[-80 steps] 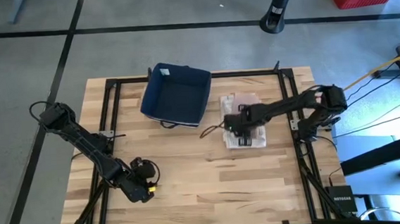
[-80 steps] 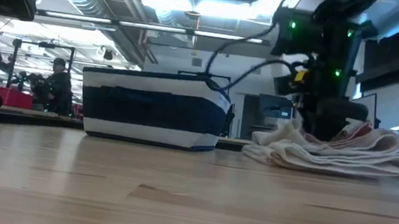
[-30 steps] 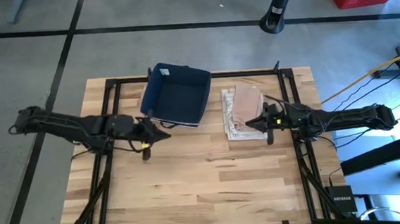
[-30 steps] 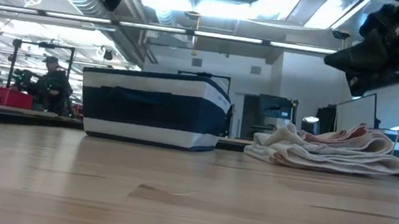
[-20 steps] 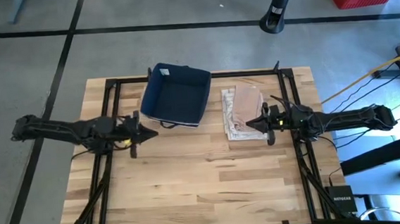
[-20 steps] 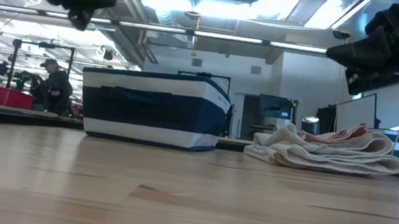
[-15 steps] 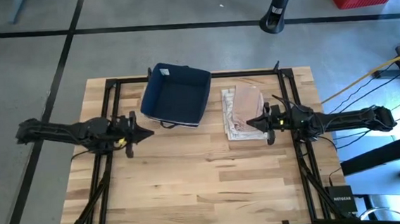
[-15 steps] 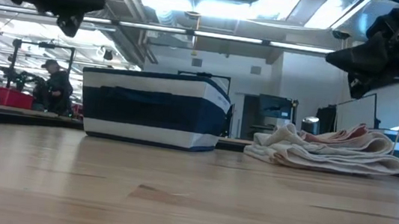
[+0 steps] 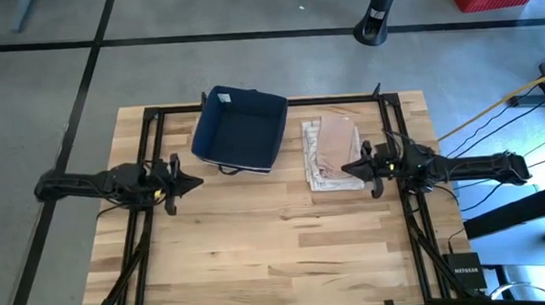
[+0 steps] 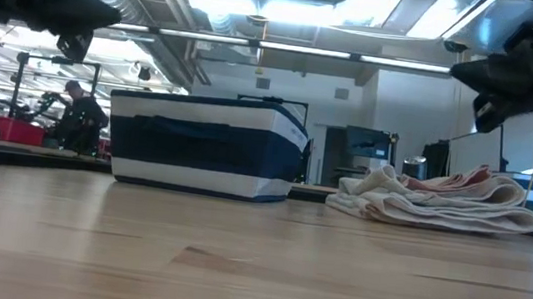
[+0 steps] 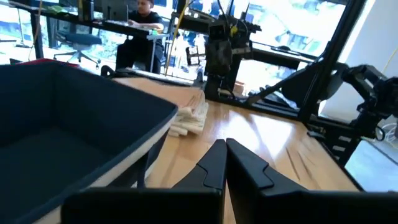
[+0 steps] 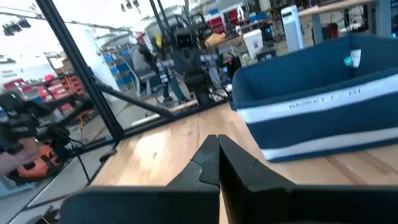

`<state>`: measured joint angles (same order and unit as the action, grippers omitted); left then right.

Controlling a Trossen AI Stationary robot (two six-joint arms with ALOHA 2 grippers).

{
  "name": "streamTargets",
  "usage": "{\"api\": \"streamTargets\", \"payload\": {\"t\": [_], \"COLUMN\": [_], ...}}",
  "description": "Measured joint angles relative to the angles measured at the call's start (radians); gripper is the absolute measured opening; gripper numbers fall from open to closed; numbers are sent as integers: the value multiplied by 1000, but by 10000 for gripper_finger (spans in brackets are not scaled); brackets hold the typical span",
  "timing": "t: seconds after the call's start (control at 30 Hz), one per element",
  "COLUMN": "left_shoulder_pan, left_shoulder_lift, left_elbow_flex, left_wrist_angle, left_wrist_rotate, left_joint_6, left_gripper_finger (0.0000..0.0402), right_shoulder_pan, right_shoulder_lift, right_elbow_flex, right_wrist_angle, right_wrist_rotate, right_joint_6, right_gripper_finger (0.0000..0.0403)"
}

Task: Fold towel
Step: Return to Home Position

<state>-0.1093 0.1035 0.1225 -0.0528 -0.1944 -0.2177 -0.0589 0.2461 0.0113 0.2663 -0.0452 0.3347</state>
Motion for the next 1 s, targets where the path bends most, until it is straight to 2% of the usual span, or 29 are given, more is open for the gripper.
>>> {"api": "streamTargets", "payload": {"t": [0.17,0.3,0.4,0.47,0.7,1.0], "left_shoulder_pan": [2,2,2,2,2,2], "left_shoulder_lift": [-97,-99,-99,-99,-99,-99], "left_elbow_flex": [-43,-64,-95,-113,-113,-113], "left_wrist_angle": [-51,-39,49,97,96,97], "left_wrist_rotate": [-1,-5,-15,-11,-13,-18], "left_joint_6": [-16,-11,1,18,61,13], "left_gripper_finger": [3,1,3,1,3,3], "right_shoulder_pan": [0,0,0,0,0,0], "right_shoulder_lift": [-108,-196,-246,-244,-244,-231], "right_elbow_flex": [0,-1,-1,-2,-2,-3], "right_wrist_angle": [-71,-161,-209,-217,-251,-253], "right_wrist_rotate": [0,9,19,19,19,37], "right_joint_6": [-1,0,-4,-7,-30,-28], "right_gripper_finger": [5,4,2,2,3,15]}}
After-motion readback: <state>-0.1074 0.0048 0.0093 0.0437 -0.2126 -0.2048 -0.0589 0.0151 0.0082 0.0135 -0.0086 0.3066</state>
